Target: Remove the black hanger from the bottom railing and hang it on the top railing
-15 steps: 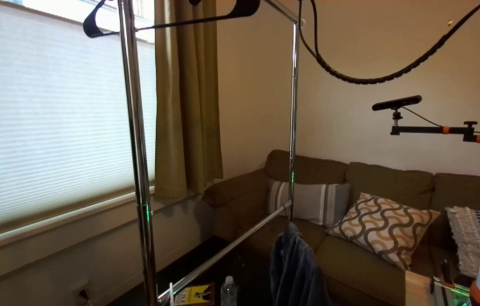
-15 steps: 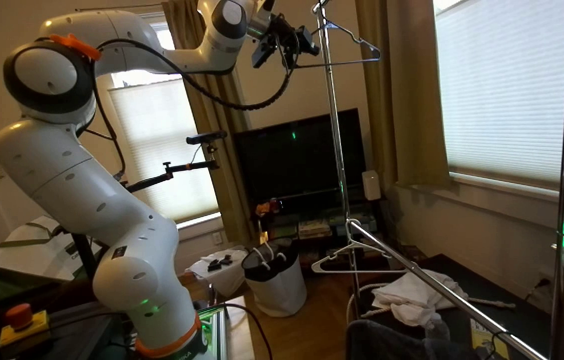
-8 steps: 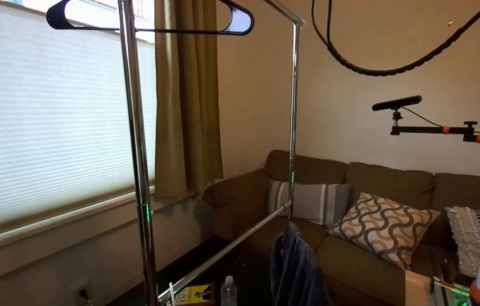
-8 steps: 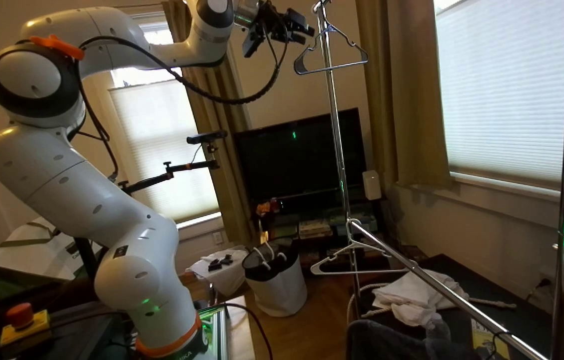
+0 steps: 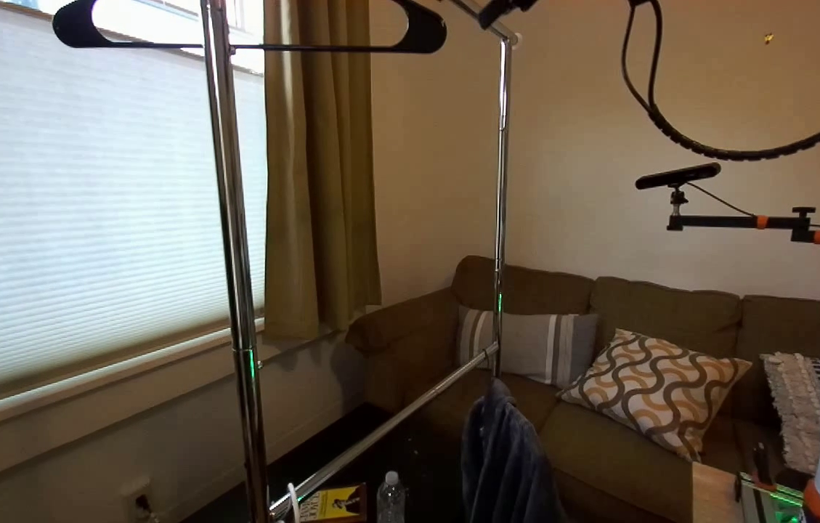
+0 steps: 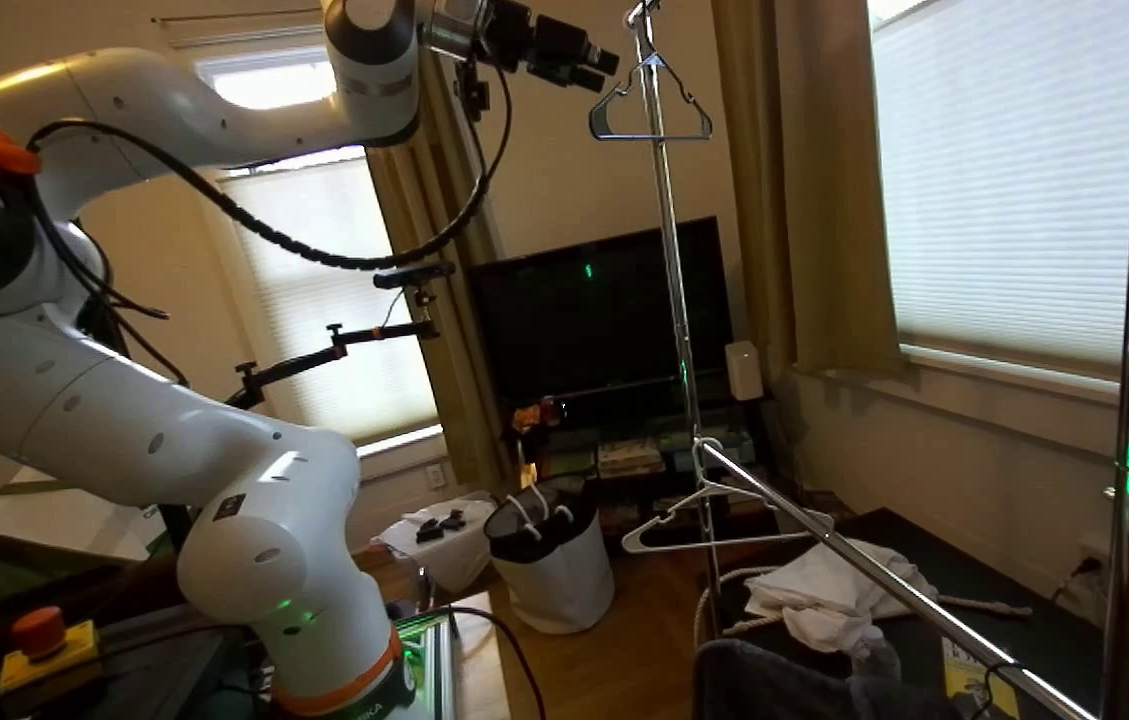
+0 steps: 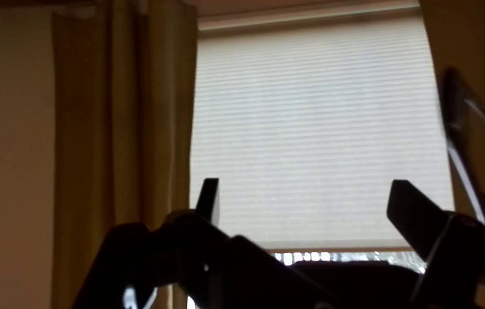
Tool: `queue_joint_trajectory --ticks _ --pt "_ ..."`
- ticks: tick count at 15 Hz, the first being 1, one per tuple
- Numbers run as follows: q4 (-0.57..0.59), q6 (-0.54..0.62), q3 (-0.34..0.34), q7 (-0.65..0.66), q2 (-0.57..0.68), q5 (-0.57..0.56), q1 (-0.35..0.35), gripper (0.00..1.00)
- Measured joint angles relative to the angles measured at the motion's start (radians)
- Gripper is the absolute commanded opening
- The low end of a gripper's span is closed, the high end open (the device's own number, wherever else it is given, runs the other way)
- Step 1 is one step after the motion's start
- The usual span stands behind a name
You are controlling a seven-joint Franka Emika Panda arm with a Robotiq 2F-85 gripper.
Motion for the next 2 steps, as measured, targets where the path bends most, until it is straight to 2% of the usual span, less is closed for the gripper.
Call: queue_joint_trajectory --ticks 2 --pt "-0.085 -0.044 0.003 0.013 -0.058 -0.006 -0.046 1.00"
